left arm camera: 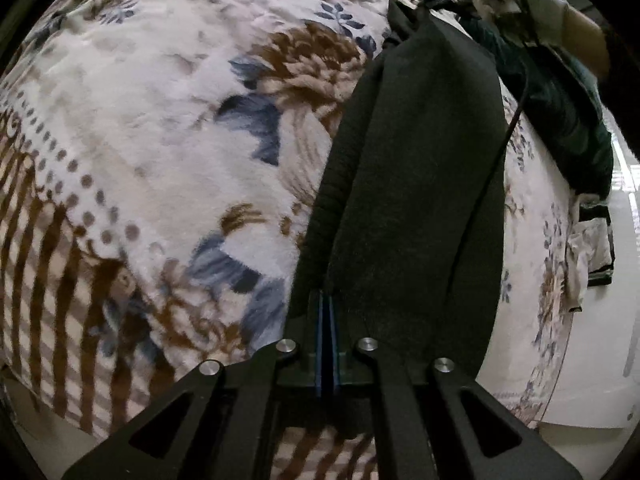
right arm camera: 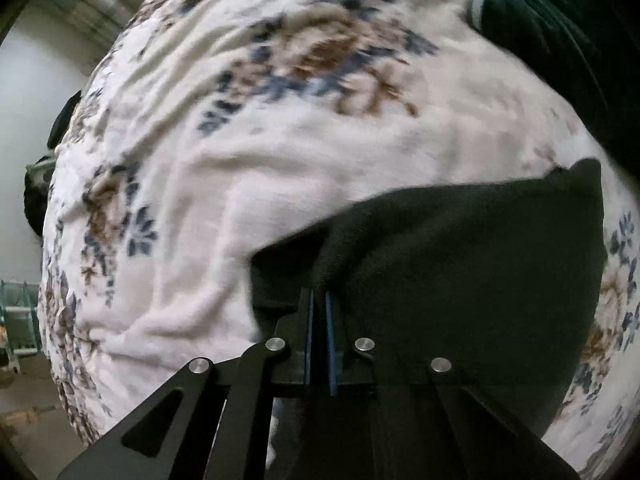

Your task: Fold small clothes

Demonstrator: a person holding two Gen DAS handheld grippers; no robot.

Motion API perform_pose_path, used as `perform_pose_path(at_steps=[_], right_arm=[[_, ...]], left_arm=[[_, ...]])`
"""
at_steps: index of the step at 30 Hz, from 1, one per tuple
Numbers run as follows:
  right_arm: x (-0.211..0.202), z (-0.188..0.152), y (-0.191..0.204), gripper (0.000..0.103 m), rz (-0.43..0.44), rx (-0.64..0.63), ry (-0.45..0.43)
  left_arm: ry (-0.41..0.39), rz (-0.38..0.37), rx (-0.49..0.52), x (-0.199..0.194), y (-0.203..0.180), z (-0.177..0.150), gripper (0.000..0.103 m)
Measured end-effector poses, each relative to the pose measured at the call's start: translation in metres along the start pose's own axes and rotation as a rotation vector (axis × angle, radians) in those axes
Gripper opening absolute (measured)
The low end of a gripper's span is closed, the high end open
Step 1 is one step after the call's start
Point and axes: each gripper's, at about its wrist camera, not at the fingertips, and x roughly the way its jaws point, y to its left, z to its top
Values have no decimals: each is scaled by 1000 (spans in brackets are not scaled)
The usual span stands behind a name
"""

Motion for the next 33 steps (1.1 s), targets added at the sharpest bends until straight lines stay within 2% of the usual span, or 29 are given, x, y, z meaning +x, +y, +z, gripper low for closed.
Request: perform_pose_path(at_steps=[3, 5, 7, 9, 10, 11, 14, 17, 18, 21, 23, 26, 27, 30, 33], right_arm=[[12, 4, 15, 3, -37, -28, 8], [30, 5, 11, 3, -51, -7, 82], [25, 1, -5, 8, 7, 55, 87], [11, -9, -16, 28, 75, 70, 112], [-1, -18, -22, 50, 114, 73, 116], [-18, -32, -29, 63, 145, 74, 108], [-69, -92, -53, 64, 204, 65, 74], [-103, -176, -85, 64, 238, 99, 88], [-108, -209, -95, 64, 221, 121, 101], [-110, -310, -126, 64, 165, 203, 151], [-100, -367, -140, 64, 190, 289, 188], [-79, -443, -161, 64, 236, 420, 254], [-73, -464, -164, 64, 256, 456, 261], [-64, -503, -166, 64, 255, 495, 244], [-71, -526, -169, 64, 264, 520, 207]], left_arm=[[40, 16, -5, 16, 12, 2, 2], [104, -9, -30, 34, 22, 6, 6], [123, -84, -100, 35, 36, 9, 9], [122, -104, -126, 24, 43, 10, 29], [113, -103, -126, 17, 46, 10, 43], [102, -121, -129, 10, 49, 10, 47], [97, -148, -159, -1, 60, 11, 54], [120, -135, -150, 3, 56, 13, 54], [118, -127, -143, 3, 52, 14, 54], [113, -155, -119, 7, 31, 13, 54], [133, -157, -78, 16, 17, 5, 54], [140, -90, -20, 22, 7, -11, 53], [130, -54, -5, 20, 5, -18, 52], [100, -23, 21, 12, 3, -37, 51], [75, 2, 63, 7, 0, -49, 35]])
